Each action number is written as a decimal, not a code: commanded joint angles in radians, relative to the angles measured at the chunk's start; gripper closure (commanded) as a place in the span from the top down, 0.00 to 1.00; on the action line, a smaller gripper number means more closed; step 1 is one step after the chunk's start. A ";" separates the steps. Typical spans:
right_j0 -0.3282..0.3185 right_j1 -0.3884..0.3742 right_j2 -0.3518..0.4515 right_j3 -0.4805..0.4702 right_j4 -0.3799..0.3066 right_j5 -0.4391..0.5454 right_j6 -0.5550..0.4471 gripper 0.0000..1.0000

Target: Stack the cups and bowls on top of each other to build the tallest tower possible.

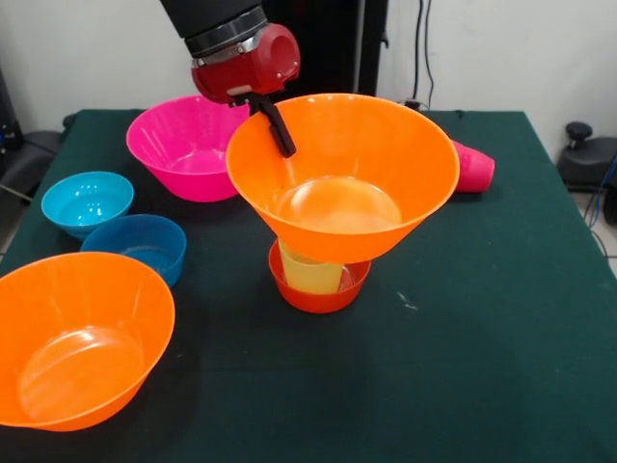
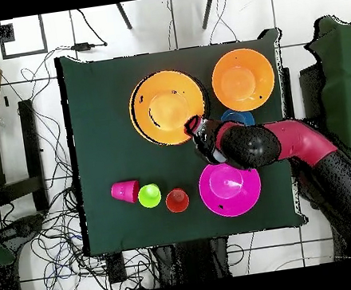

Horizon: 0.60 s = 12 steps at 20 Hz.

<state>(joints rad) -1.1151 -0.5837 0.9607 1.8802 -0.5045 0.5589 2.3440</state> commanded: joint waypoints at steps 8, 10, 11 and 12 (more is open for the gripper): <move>-0.001 0.002 0.005 0.043 -0.094 -0.031 -0.188 0.00; -0.001 0.011 0.003 0.028 -0.099 -0.024 -0.202 0.00; -0.002 0.011 0.001 0.025 -0.102 -0.023 -0.206 0.00; -0.003 0.012 0.000 0.022 -0.106 -0.023 -0.209 0.00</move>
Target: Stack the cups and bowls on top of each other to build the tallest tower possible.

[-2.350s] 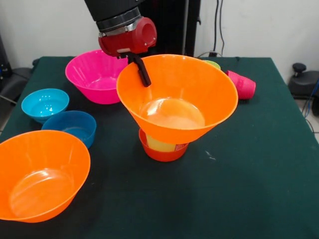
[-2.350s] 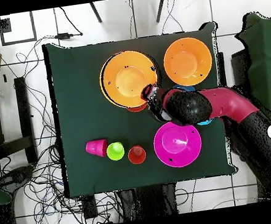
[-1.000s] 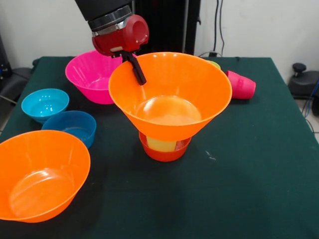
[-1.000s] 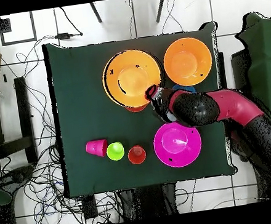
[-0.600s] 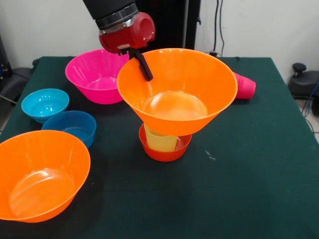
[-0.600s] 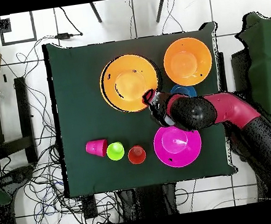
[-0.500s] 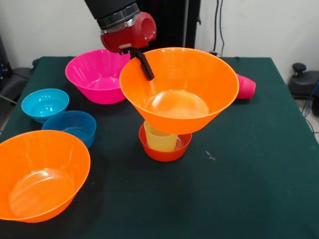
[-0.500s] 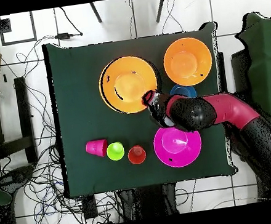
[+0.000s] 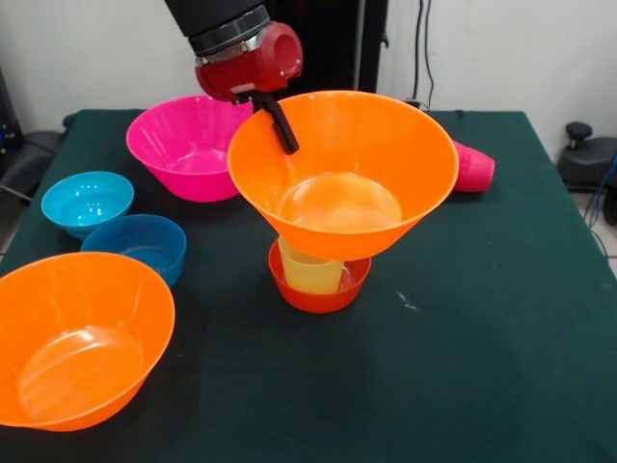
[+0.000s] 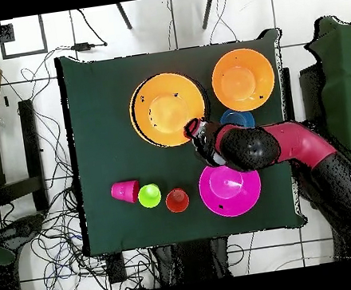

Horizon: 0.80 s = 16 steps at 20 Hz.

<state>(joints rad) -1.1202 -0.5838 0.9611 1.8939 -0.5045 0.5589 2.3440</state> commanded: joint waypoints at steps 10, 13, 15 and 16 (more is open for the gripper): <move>0.008 0.013 -0.031 -0.003 -0.149 -0.036 -0.200 0.00; -0.004 0.012 -0.020 -0.015 -0.155 -0.015 -0.217 0.00; -0.008 0.012 -0.015 -0.022 -0.158 -0.005 -0.222 0.00; -0.010 0.013 -0.014 -0.026 -0.161 -0.002 -0.224 0.00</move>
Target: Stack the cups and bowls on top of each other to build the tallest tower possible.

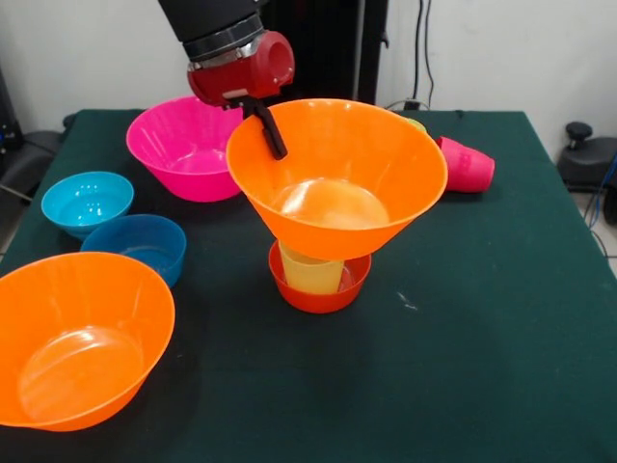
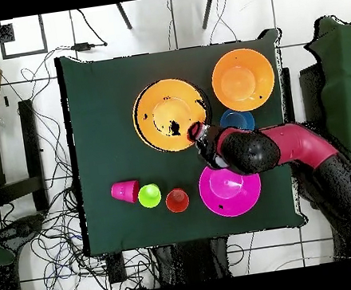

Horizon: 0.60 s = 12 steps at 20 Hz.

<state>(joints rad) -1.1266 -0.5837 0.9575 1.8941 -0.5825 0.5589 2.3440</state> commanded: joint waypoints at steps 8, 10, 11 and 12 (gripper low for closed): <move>0.000 0.025 -0.009 -0.040 -0.097 -0.001 -0.211 0.00; 0.004 0.021 -0.010 -0.047 -0.098 0.002 -0.209 0.00; 0.006 0.023 -0.009 -0.053 -0.097 0.007 -0.212 0.00; 0.008 0.025 -0.008 -0.058 -0.096 0.011 -0.214 0.00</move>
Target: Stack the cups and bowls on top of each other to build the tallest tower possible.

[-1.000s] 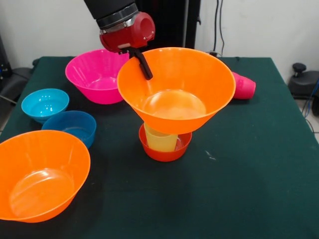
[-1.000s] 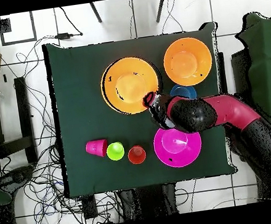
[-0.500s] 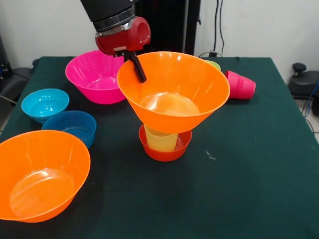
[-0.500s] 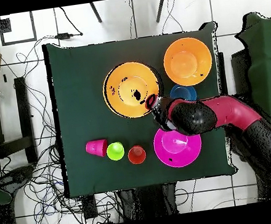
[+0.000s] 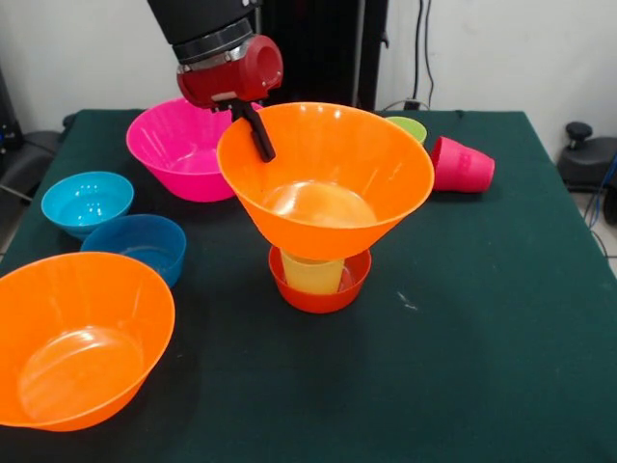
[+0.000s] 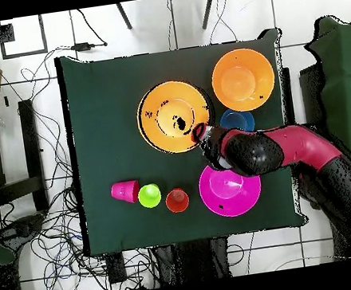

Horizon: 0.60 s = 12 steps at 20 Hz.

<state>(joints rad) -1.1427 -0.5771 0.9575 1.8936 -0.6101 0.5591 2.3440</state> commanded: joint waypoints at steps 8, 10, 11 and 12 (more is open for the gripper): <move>0.042 0.064 -0.009 -0.085 -0.070 0.002 -0.212 0.00; 0.049 0.074 -0.011 -0.096 -0.074 -0.001 -0.212 0.00; 0.053 0.077 -0.013 -0.099 -0.078 -0.006 -0.208 0.00; 0.055 0.081 -0.015 -0.101 -0.081 -0.010 -0.206 0.00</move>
<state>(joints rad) -1.1390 -0.5433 0.9573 1.8751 -0.6176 0.5591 2.3440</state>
